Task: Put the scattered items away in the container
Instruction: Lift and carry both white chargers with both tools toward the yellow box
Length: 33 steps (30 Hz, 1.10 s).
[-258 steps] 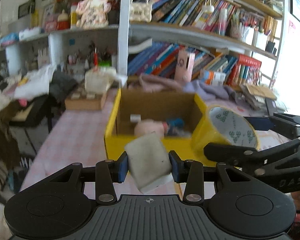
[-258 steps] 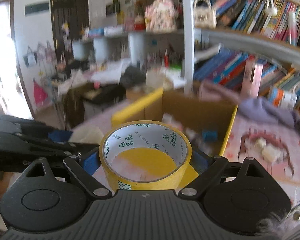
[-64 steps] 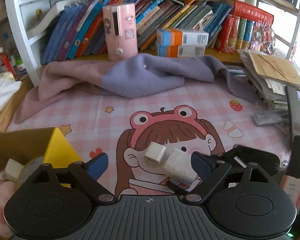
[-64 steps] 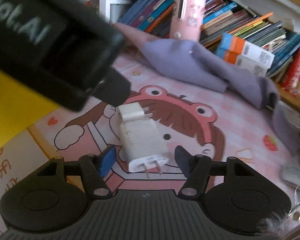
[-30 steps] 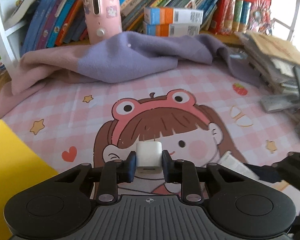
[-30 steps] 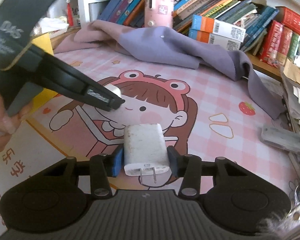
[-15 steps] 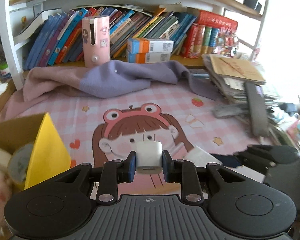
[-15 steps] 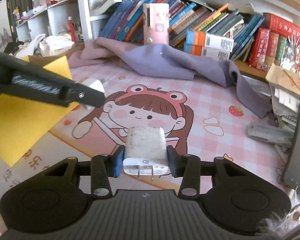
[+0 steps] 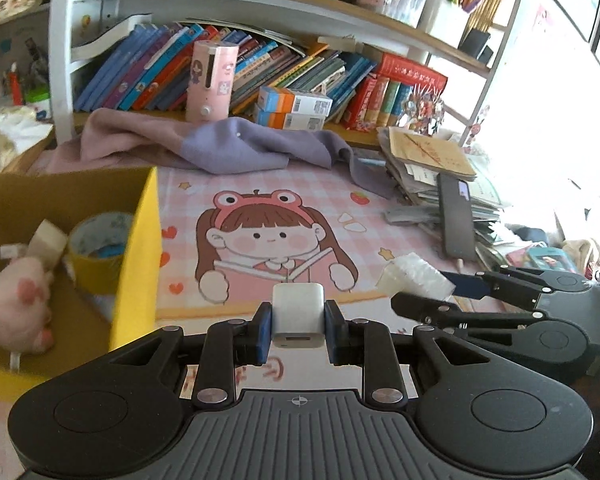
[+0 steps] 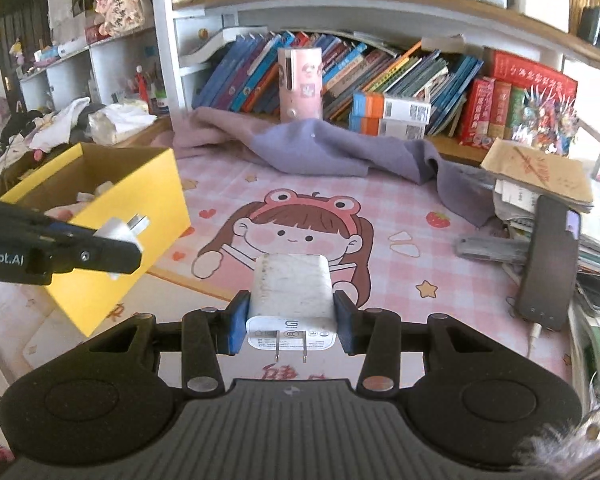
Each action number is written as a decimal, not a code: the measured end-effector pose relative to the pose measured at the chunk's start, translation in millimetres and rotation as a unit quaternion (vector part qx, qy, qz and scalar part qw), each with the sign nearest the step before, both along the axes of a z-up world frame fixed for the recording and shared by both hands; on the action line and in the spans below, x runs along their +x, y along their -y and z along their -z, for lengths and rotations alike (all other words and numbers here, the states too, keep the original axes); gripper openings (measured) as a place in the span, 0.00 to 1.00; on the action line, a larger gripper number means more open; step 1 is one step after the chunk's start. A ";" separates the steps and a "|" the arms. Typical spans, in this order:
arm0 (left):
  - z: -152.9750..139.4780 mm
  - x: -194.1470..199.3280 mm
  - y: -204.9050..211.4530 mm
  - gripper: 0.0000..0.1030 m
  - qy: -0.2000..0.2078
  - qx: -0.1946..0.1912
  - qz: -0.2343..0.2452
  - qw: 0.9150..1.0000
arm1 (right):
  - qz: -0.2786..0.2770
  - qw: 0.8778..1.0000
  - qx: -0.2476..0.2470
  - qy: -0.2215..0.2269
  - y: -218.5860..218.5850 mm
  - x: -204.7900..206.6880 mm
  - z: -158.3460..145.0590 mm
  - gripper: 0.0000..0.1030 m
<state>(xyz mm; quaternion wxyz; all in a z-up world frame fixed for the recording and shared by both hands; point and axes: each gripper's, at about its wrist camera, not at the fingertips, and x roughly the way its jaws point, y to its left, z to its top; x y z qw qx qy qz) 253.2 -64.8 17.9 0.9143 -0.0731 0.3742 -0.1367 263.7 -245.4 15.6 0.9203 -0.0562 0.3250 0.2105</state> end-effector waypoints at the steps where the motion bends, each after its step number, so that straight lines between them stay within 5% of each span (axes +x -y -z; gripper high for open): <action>1: -0.2 -6.2 -3.2 0.24 0.003 -0.001 0.000 1.000 | 0.001 1.000 -0.003 0.004 -2.0 -5.8 -2.4 0.40; 20: 1.7 -113.6 -74.3 0.24 0.027 -0.018 0.019 0.999 | 0.039 0.999 -0.018 0.027 -67.2 -118.5 -14.5 0.40; 33: 4.3 -211.9 -147.2 0.24 0.027 -0.035 -0.036 0.998 | -0.028 0.999 -0.041 0.013 -151.1 -225.1 -8.6 0.40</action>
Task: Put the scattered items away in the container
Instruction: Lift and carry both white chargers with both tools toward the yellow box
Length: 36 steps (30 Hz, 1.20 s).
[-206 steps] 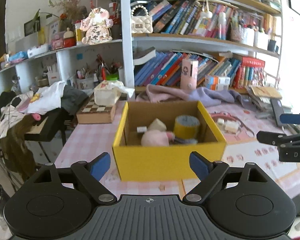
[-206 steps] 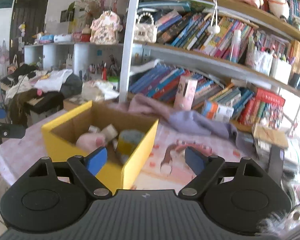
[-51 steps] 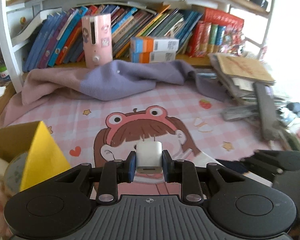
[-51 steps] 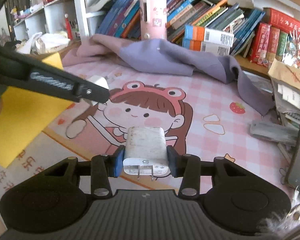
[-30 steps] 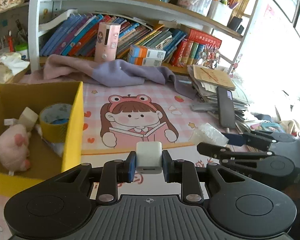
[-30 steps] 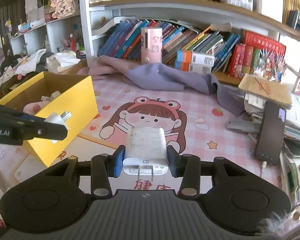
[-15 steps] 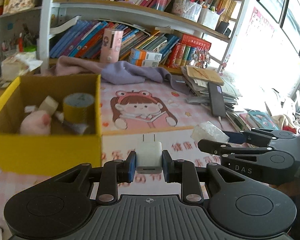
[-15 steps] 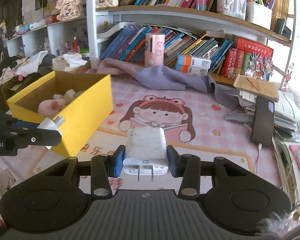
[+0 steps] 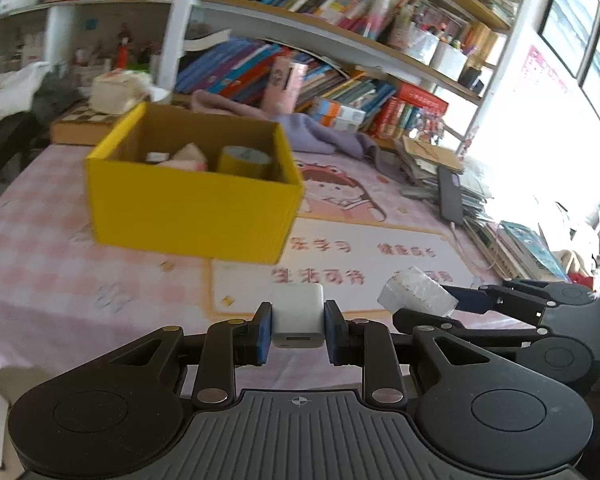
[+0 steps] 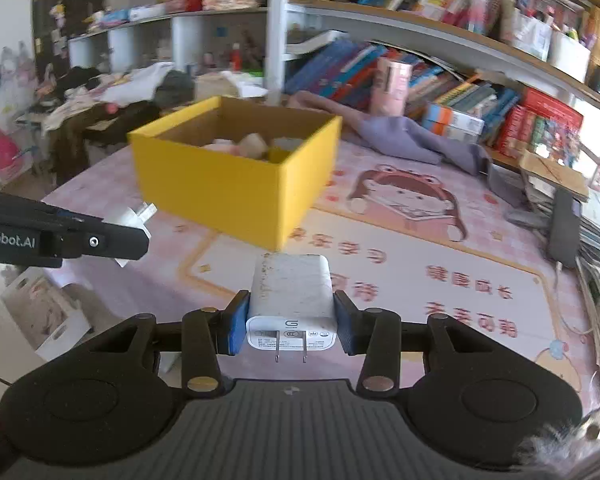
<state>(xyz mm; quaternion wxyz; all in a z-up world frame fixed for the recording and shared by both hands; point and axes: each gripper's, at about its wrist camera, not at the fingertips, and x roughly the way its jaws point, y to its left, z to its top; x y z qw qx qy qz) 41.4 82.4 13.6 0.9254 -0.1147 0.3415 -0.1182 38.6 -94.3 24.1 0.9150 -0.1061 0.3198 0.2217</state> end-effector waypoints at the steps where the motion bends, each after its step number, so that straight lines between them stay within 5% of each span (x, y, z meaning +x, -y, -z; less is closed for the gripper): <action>1: -0.3 -5.2 -5.2 0.24 0.000 0.000 -0.006 1.000 | -0.006 1.000 -0.001 0.000 -6.0 -3.8 -0.5 0.40; 20: 7.6 -31.3 -60.3 0.24 -0.015 -0.011 -0.068 0.998 | -0.113 0.993 -0.014 -0.015 -79.6 -22.2 0.0 0.40; 28: 0.0 1.3 -74.0 0.24 0.000 0.001 -0.068 0.998 | -0.097 0.995 -0.001 -0.005 -88.8 13.1 -2.3 0.40; 36: -25.1 78.5 -80.2 0.24 0.038 0.014 -0.040 0.998 | -0.077 0.996 0.021 0.029 -99.8 85.8 -23.4 0.40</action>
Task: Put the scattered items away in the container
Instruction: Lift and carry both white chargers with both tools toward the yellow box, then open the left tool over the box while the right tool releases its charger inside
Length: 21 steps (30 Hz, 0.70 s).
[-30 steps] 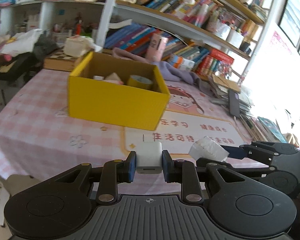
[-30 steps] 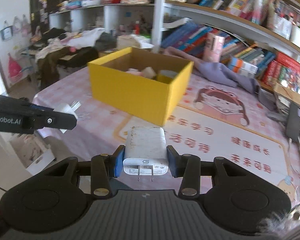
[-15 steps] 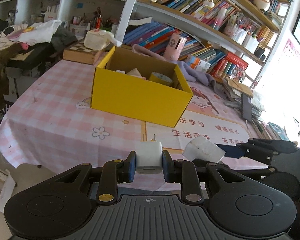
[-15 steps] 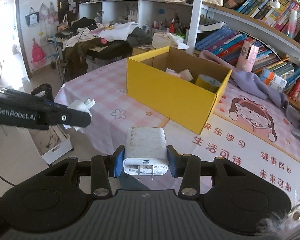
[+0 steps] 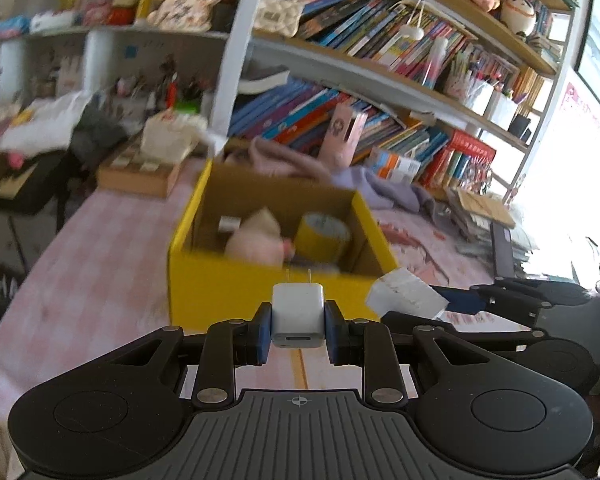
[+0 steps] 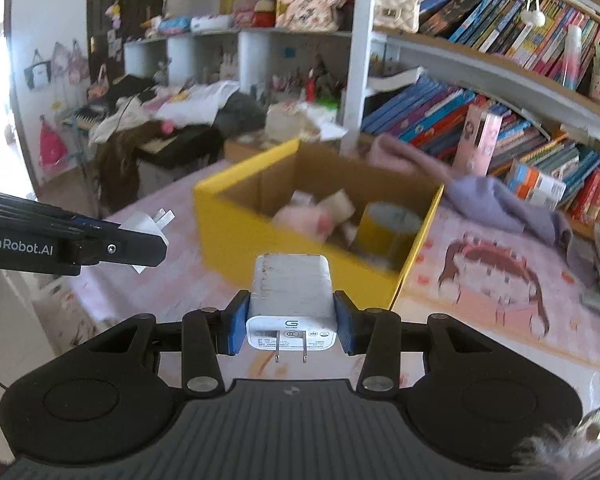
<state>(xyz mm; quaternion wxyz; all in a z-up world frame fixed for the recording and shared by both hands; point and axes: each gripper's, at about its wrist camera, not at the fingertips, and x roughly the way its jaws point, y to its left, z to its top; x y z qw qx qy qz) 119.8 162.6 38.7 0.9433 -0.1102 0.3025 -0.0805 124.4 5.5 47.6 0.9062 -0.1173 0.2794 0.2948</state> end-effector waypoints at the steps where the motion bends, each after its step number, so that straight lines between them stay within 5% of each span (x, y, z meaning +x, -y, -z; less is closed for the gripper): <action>1: -2.7 13.4 -0.2 0.24 0.003 0.004 0.006 1.000 | 0.001 1.000 0.001 0.005 -2.2 11.3 -2.3 0.40; 10: -0.2 140.0 0.9 0.24 -0.023 0.045 0.039 0.998 | 0.000 0.999 -0.038 0.033 -25.5 122.1 1.6 0.40; 21: 43.1 243.0 15.1 0.24 -0.109 0.115 0.090 0.983 | -0.043 0.985 -0.167 0.014 -63.2 221.5 46.4 0.40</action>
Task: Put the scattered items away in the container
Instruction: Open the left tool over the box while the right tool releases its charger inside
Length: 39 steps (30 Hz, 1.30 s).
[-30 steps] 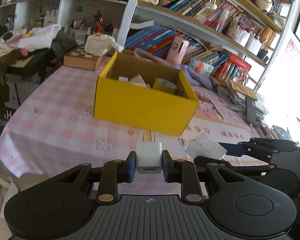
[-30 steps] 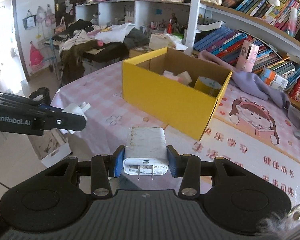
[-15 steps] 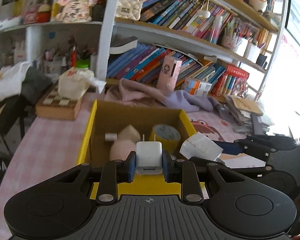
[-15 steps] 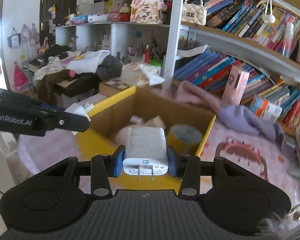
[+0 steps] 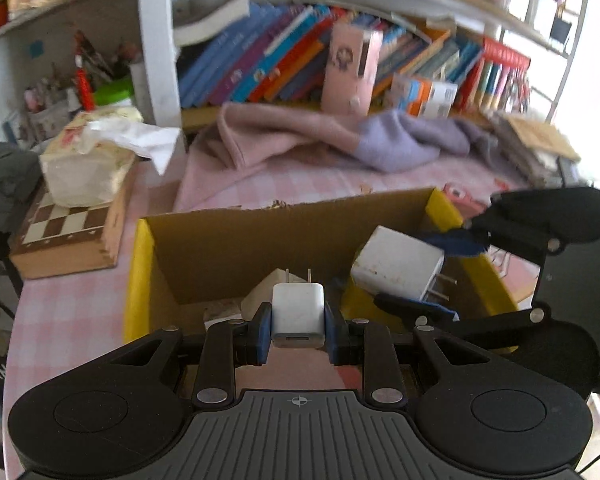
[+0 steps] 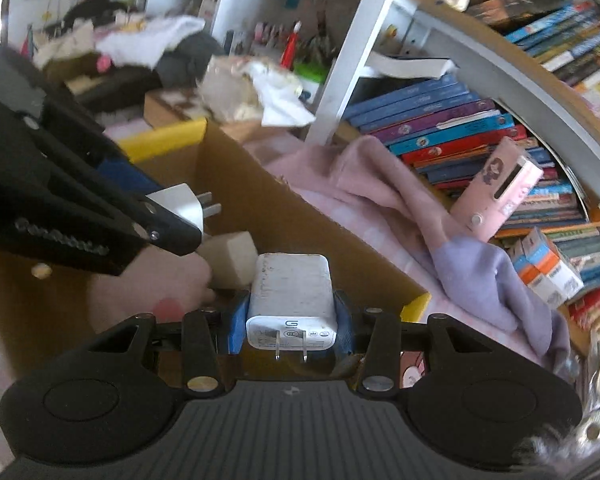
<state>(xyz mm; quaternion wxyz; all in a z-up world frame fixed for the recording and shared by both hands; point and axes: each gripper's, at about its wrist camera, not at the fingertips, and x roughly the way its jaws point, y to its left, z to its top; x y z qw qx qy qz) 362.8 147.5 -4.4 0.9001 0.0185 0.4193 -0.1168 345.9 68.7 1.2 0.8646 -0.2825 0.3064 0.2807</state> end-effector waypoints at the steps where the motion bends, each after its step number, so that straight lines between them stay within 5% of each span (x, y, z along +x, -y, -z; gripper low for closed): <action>1: 3.4 5.2 1.3 0.24 -0.006 0.003 0.004 1.000 | -0.001 1.000 -0.009 -0.003 -2.2 5.1 3.4 0.40; 9: 16.0 22.6 4.6 0.30 -0.019 0.006 0.005 1.000 | 0.006 1.000 -0.024 -0.008 -8.3 26.6 11.2 0.44; 14: 6.8 15.6 4.5 0.64 0.008 0.017 0.012 1.000 | 0.018 1.000 -0.008 0.005 -2.6 18.3 5.1 0.62; 20: -26.5 -19.3 5.2 0.84 0.076 0.039 0.009 0.996 | 0.043 0.998 0.031 0.039 14.2 -12.3 -18.0 0.71; 32: -78.0 -131.4 -7.4 0.95 0.180 0.016 -0.064 0.981 | 0.114 0.976 0.152 0.109 61.6 -95.3 -68.6 0.82; 39: -70.0 -198.8 -17.1 0.96 0.179 -0.027 -0.138 0.974 | 0.147 0.962 0.193 0.127 76.0 -158.1 -73.3 0.89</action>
